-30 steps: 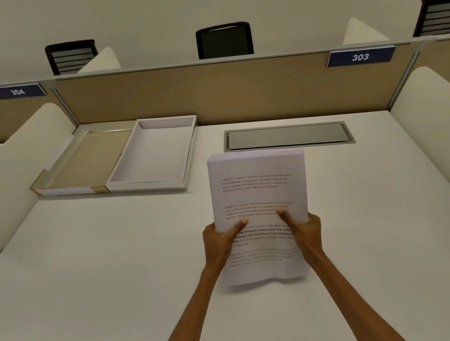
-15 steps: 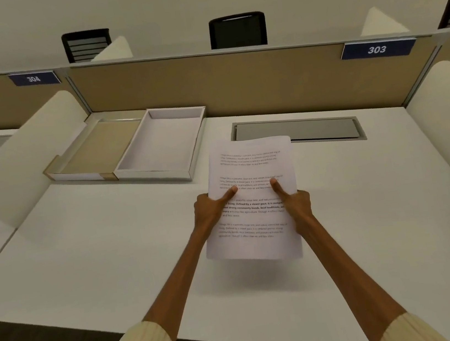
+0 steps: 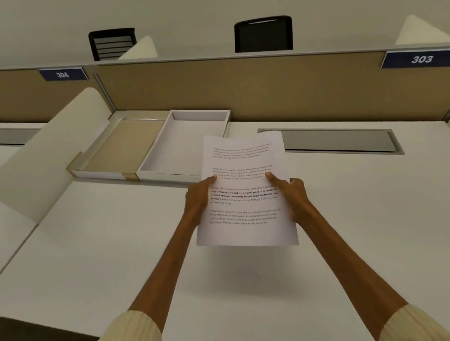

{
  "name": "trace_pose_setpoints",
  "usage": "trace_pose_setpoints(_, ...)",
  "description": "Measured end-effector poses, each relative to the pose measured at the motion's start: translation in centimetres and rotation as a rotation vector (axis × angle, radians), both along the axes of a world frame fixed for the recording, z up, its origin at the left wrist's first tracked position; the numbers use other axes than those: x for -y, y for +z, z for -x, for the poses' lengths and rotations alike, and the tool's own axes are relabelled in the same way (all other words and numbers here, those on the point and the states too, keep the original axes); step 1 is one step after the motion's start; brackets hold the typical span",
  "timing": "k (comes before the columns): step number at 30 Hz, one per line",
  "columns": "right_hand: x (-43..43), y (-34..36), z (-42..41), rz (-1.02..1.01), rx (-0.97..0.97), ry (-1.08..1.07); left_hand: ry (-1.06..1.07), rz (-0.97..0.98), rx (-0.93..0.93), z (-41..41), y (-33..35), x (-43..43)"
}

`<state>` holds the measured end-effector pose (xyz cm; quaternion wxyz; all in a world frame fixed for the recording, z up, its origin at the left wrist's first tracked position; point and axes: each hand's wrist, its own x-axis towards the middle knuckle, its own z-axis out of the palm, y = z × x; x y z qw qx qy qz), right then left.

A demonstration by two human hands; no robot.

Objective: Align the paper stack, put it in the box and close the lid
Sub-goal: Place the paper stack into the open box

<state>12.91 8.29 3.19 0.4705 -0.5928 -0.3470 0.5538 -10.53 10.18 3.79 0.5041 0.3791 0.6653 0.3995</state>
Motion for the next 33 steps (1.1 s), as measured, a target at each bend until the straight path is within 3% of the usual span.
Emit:
trace_pose_setpoints(15,-11.5,1.1,16.0,0.058,-0.06,-0.15,-0.334,-0.024,0.0,16.2,3.1,-13.0)
trace_pose_setpoints(33,-24.5,0.5,18.9,0.163,-0.047,-0.162,-0.365,0.087,-0.09,18.1,1.2,-27.4)
